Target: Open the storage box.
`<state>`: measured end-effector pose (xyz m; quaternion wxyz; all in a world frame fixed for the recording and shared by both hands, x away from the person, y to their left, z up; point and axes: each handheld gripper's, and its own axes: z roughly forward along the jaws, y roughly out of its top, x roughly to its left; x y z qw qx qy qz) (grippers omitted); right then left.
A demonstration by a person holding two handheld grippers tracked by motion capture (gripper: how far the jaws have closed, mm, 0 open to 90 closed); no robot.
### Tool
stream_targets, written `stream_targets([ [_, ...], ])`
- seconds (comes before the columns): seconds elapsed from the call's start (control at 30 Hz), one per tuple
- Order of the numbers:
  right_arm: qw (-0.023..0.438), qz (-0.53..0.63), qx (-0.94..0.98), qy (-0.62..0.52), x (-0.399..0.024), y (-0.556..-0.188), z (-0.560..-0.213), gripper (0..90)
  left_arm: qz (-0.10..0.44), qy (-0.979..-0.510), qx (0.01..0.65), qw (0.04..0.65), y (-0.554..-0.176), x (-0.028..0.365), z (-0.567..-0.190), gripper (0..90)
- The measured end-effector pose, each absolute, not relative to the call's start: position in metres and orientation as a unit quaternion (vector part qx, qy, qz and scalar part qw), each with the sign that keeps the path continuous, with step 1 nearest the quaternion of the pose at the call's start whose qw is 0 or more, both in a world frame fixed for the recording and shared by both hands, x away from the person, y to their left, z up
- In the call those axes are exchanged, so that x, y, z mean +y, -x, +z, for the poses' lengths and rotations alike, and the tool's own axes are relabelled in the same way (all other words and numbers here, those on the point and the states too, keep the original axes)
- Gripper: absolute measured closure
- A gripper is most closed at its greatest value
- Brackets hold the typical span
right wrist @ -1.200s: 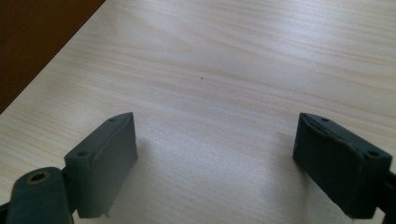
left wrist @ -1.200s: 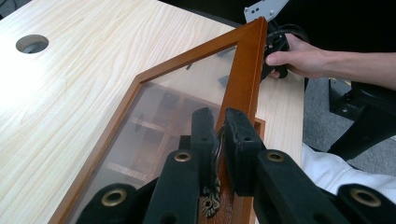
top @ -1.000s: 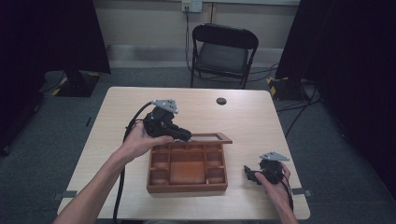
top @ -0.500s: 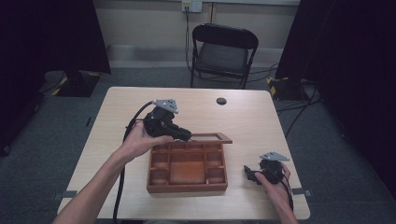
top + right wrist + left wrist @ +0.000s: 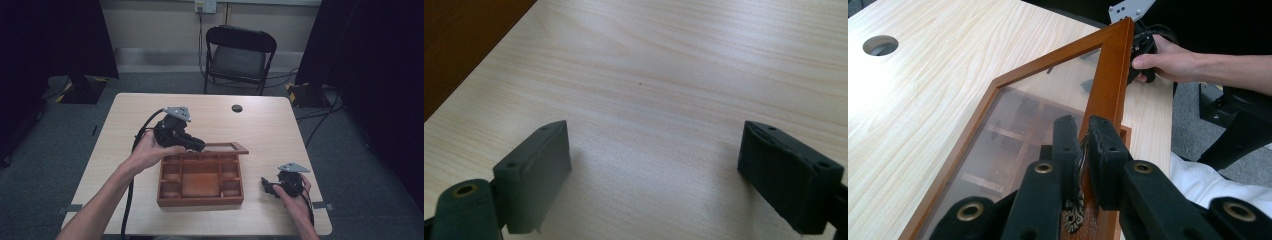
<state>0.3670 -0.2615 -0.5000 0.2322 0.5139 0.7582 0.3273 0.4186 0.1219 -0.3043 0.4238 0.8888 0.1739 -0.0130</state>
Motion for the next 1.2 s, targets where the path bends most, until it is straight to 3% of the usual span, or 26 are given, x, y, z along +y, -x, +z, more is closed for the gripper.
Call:
stream_targets([
  [1.2,0.232,0.327,0.758,-0.514,-0.2615,-0.367,-0.5,12.6,-0.011,-0.891,0.174,0.418,-0.4179,0.1214,-0.3034,82.7],
])
